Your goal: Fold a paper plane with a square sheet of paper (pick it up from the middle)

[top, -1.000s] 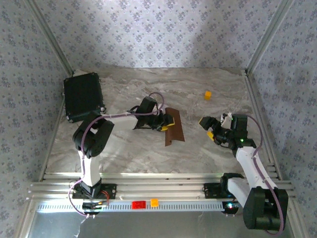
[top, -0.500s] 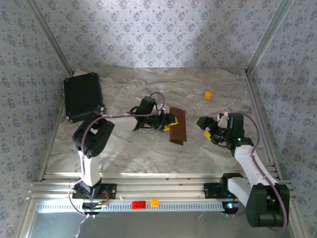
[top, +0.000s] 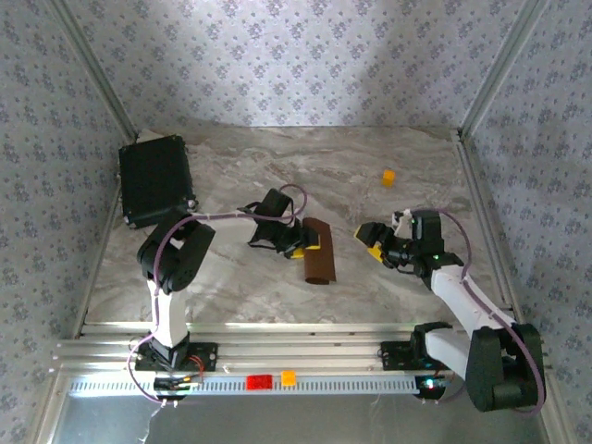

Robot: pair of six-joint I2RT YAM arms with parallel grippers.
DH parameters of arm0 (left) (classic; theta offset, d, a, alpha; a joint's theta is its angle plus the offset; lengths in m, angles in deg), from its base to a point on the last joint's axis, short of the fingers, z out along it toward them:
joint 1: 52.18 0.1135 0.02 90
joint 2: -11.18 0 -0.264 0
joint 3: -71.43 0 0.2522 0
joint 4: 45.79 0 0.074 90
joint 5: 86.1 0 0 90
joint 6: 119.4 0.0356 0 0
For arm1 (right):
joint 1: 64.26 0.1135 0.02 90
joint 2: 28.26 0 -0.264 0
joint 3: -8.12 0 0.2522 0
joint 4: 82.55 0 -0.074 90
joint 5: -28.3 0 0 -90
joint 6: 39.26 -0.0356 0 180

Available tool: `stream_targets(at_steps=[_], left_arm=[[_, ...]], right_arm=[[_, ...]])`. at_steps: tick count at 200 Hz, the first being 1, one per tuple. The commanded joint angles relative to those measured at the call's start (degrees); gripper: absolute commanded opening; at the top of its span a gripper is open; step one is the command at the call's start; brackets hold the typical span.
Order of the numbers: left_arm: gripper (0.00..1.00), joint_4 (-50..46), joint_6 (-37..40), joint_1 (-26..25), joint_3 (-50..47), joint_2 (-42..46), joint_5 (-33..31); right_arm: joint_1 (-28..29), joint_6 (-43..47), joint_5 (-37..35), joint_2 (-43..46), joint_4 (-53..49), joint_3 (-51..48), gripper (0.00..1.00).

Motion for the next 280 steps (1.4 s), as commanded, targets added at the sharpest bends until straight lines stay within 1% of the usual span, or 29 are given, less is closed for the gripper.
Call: stream_targets(at_steps=[1, 17, 40, 59, 73, 93, 114, 149, 164, 178, 197, 221, 241, 280], left_arm=[[0.55, -10.3, 7.4, 0.3, 4.5, 0.0, -5.4], [0.59, -13.4, 9.2, 0.4, 5.3, 0.7, -8.1], [0.65, -15.8, 10.2, 0.4, 5.1, 2.4, -12.0], [0.66, -17.4, 10.9, 0.3, 4.7, 3.8, -14.6], [0.66, -18.9, 11.9, 0.3, 4.8, 4.3, -15.8], [0.66, -20.5, 13.1, 0.3, 5.3, 4.2, -16.2], [0.64, -21.9, 14.1, 0.0, 6.1, 3.2, -16.6], [0.64, -25.8, 17.5, -1.4, 9.4, 0.2, -16.9], [0.65, -28.8, 18.2, -2.1, 11.5, -1.3, -19.2], [0.65, -29.6, 16.1, -2.3, 12.1, -2.5, -20.7], [0.66, -28.3, 14.0, -2.4, 11.7, -3.6, -20.3], [0.66, -27.5, 13.2, -2.6, 11.4, -3.9, -20.4], [0.66, -28.2, 13.7, -2.7, 11.7, -3.9, -20.5], [0.66, -28.6, 14.2, -2.9, 11.6, -4.2, -20.9]], right_arm=[[2.1, 1.8, 1.1, -1.9, 2.0, 1.0, 0.81], [3.2, 1.9, 1.0, -3.7, 1.8, 1.7, 0.78], [4.2, 1.7, 0.9, -6.2, 1.2, 2.7, 0.78], [5.1, 1.7, 1.0, -7.5, 1.4, 3.1, 0.75], [5.5, 1.6, 1.3, -8.5, 2.0, 3.4, 0.7], [6.3, 1.6, 2.2, -10.4, 2.6, 4.2, 0.62], [7.3, 2.1, 3.9, -13.5, 2.7, 5.9, 0.51], [9.3, 2.5, 3.9, -18.2, 2.2, 8.2, 0.45], [9.8, 2.4, 3.5, -20.1, 2.0, 8.9, 0.38], [10.6, 1.8, 3.5, -22.2, 2.6, 9.7, 0.3], [12.0, 1.9, 3.3, -25.7, 1.7, 11.8, 0.17], [14.3, 1.9, 2.5, -30.0, 0.7, 14.9, 0.13], [15.7, 1.1, 1.3, -32.7, 1.4, 16.3, 0.11], [17.4, 0.2, 1.2, -38.0, 2.5, 19.4, 0.08]])
